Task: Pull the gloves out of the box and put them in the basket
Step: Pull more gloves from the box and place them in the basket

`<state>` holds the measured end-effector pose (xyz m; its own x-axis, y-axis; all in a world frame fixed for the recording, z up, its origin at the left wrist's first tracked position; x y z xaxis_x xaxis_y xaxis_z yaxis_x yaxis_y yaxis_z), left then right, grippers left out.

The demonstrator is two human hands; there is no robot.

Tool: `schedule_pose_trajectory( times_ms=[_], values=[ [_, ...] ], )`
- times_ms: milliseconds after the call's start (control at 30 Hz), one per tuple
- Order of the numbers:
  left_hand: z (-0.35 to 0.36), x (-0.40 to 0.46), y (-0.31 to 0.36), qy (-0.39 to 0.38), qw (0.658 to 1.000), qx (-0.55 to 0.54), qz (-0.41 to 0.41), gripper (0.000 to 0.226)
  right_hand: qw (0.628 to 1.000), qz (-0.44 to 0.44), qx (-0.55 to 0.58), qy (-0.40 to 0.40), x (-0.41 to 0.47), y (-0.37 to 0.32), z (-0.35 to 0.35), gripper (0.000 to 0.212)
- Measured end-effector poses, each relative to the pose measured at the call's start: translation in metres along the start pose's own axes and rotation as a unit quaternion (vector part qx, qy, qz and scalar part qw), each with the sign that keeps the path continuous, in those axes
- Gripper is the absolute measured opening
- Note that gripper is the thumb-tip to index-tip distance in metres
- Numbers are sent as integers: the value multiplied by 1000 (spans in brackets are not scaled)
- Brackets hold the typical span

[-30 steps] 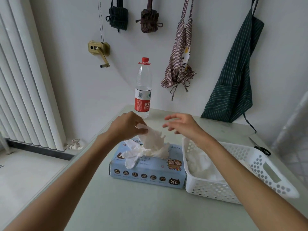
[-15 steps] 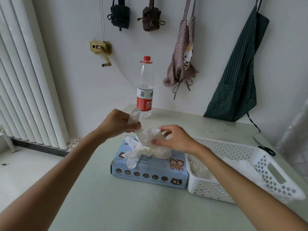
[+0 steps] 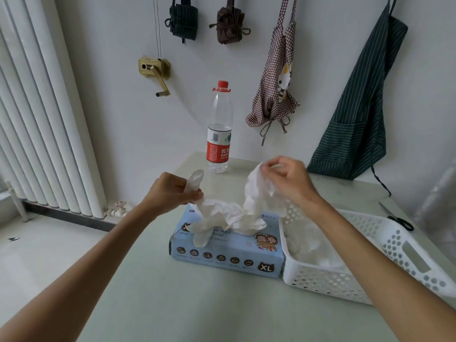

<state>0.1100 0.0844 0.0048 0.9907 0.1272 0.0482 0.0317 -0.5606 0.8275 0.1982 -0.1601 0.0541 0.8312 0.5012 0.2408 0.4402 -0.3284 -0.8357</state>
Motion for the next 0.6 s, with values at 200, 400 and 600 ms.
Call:
schedule_pose_trajectory(
  times_ms=[200, 400, 600],
  values=[
    [26, 7, -4, -88, 984, 155, -5, 26, 1000, -22, 18, 15, -3, -15, -15, 8],
    [24, 8, 2, -77, 984, 162, -2, 40, 999, -35, 22, 23, -6, -29, -31, 9],
    [44, -10, 42, -116, 965, 225, 67, 37, 999, -3, 46, 7, -5, -24, -32, 12]
  ],
)
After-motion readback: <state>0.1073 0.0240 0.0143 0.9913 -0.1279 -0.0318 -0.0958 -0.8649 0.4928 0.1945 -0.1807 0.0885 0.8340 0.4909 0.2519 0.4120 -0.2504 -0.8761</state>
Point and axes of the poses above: each hand's wrist, its own x-axis towards the middle knuckle, its own z-axis out of the palm, y = z × x, the point moved 6 cm from there along x, towards the middle knuckle, and after that the axes turned 14 degrees about -y, right-handed, at the moved point
